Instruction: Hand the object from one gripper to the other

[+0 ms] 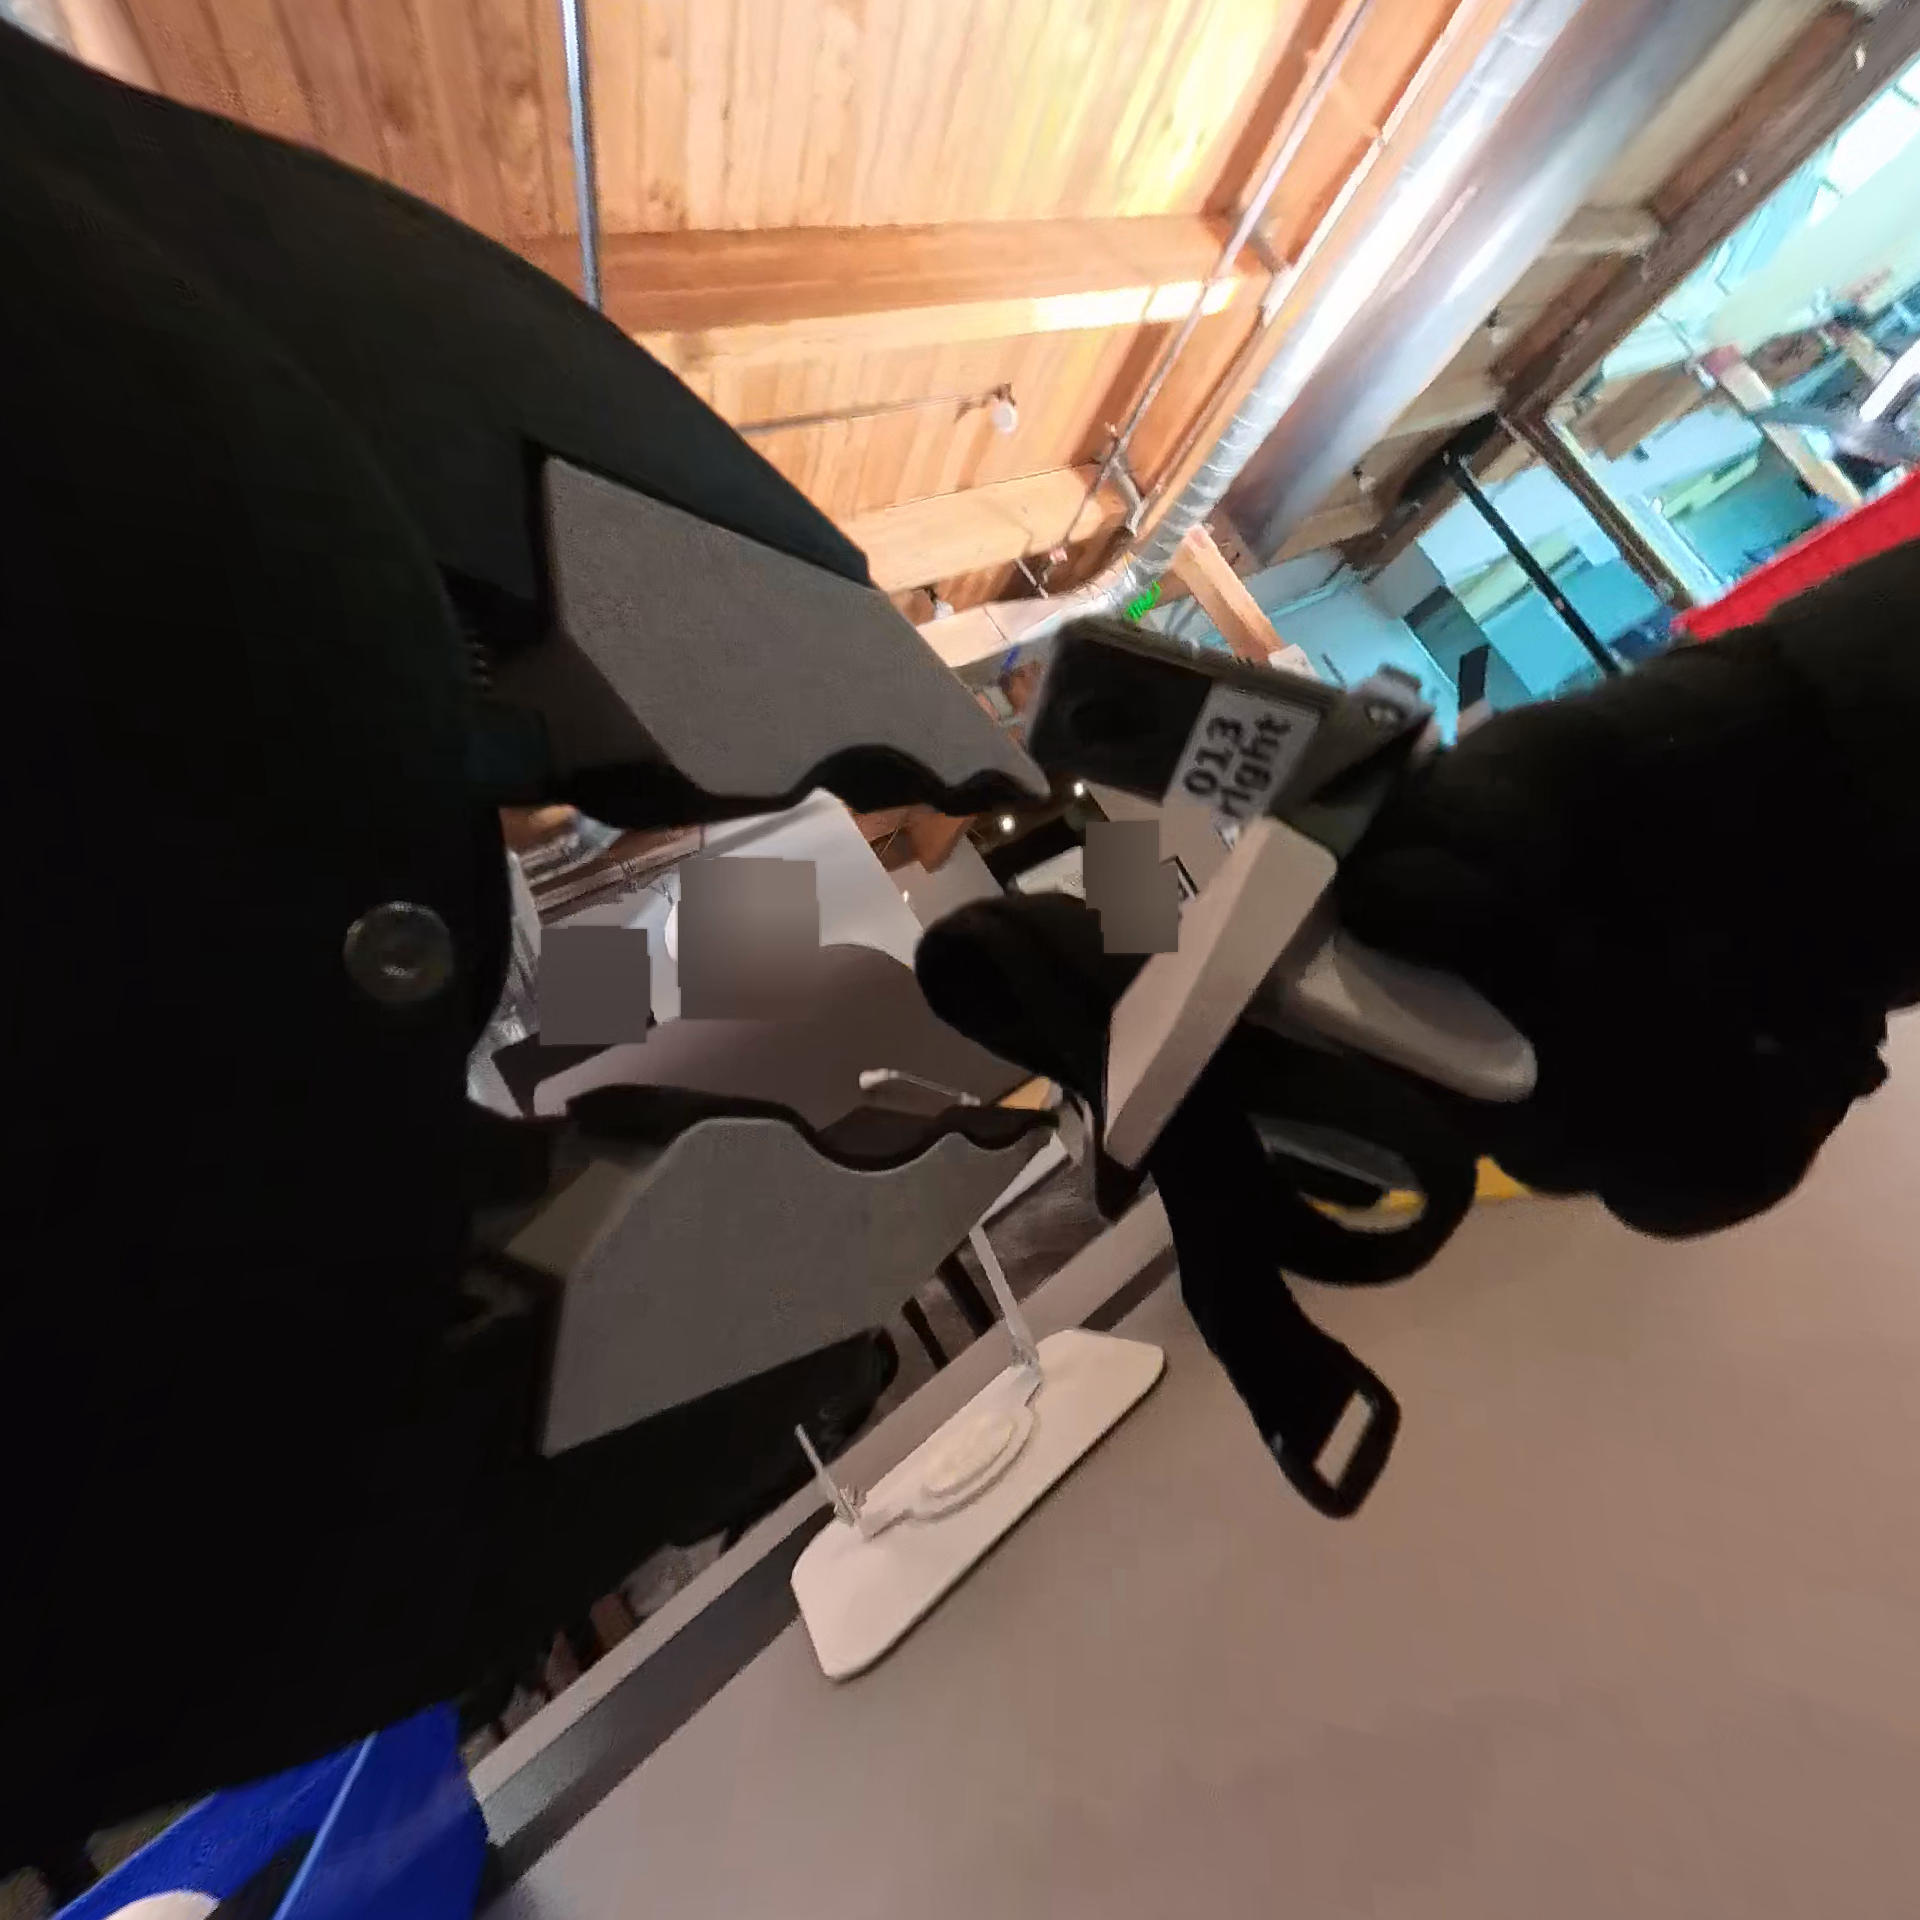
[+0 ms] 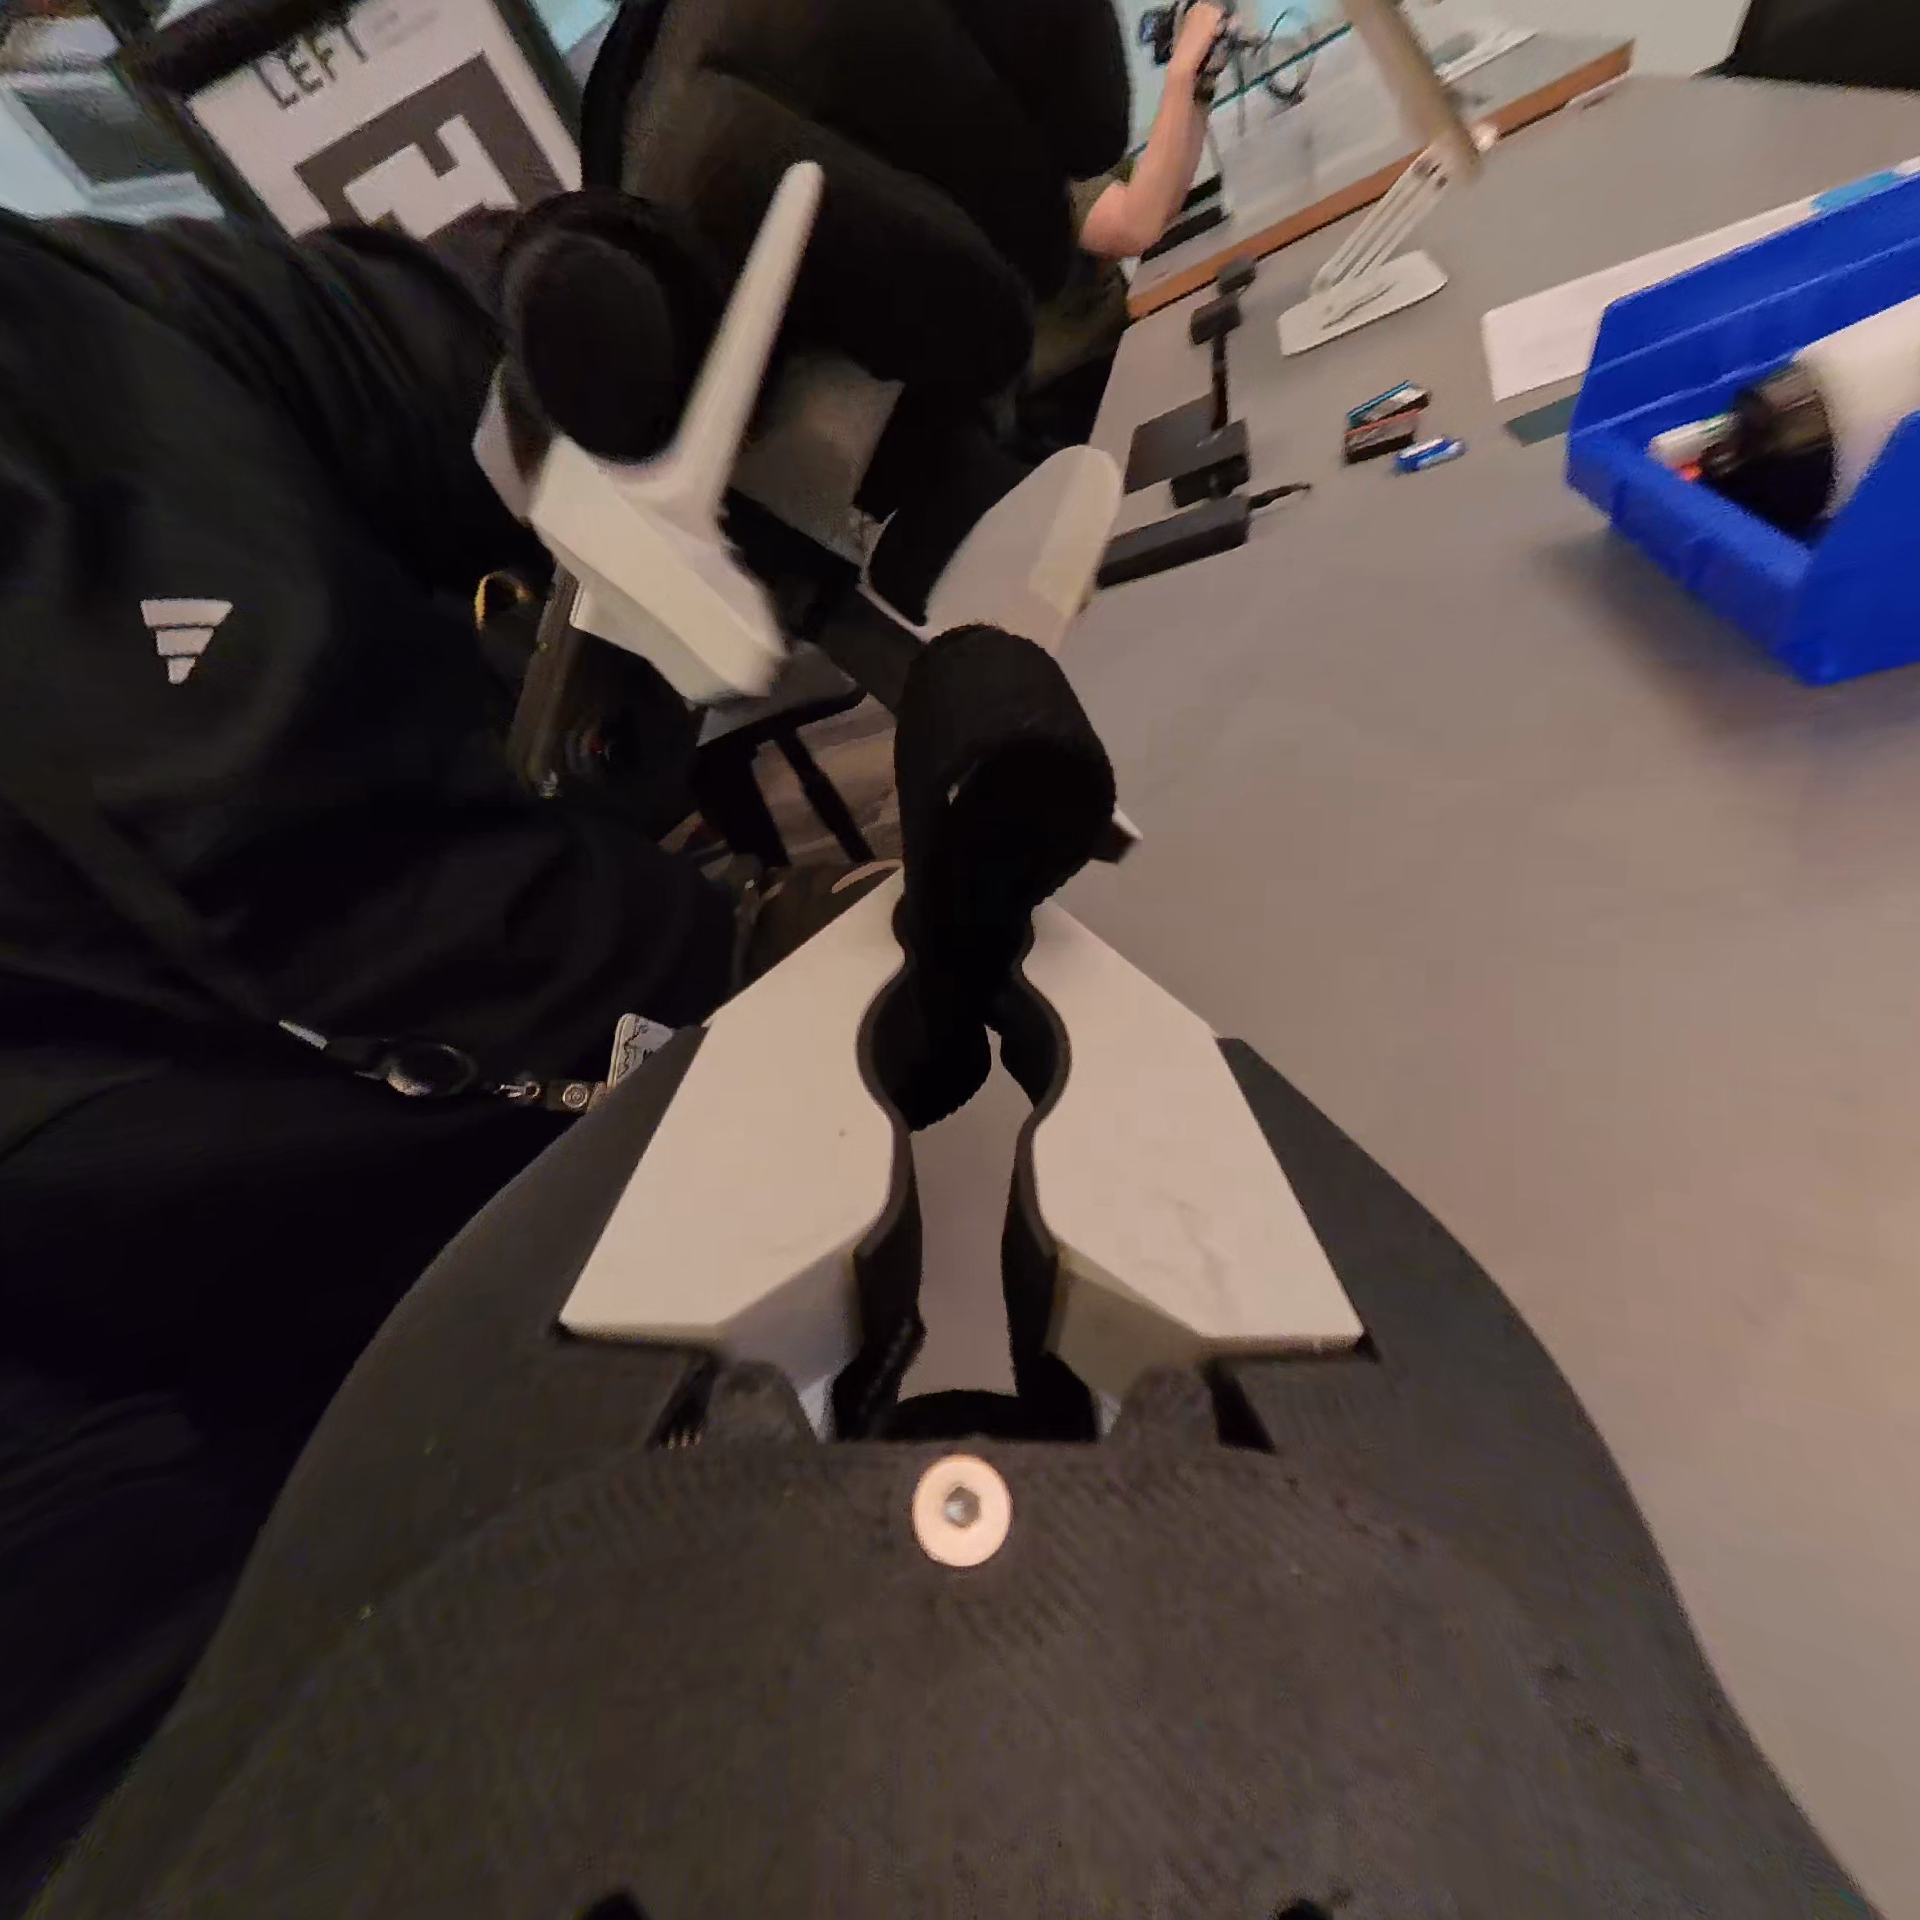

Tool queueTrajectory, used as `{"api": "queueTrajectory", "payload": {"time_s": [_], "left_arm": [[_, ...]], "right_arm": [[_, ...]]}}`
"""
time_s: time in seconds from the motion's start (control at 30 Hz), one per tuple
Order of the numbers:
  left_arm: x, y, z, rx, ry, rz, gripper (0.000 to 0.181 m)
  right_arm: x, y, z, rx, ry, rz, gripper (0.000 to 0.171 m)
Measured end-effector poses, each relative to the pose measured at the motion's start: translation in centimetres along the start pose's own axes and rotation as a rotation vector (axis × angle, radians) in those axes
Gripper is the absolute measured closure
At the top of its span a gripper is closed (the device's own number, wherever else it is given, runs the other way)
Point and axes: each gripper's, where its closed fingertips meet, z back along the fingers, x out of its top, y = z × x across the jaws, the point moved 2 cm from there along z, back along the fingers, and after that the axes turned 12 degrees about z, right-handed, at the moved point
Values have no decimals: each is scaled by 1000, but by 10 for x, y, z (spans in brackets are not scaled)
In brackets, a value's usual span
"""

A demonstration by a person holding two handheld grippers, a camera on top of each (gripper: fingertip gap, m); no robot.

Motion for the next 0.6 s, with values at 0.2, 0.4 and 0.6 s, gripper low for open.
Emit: {"api": "queueTrajectory", "payload": {"time_s": [0.2, 0.4, 0.6], "left_arm": [[-4, -19, 0, -63, 10, 23, 171], [-33, -22, -6, -95, 141, 268, 174], [-75, -40, -11, -239, 306, 667, 174]], "right_arm": [[-4, 0, -11, 49, -9, -24, 165], [7, -29, 2, -181, -53, 31, 107], [44, -43, 40, -495, -111, 259, 71]]}}
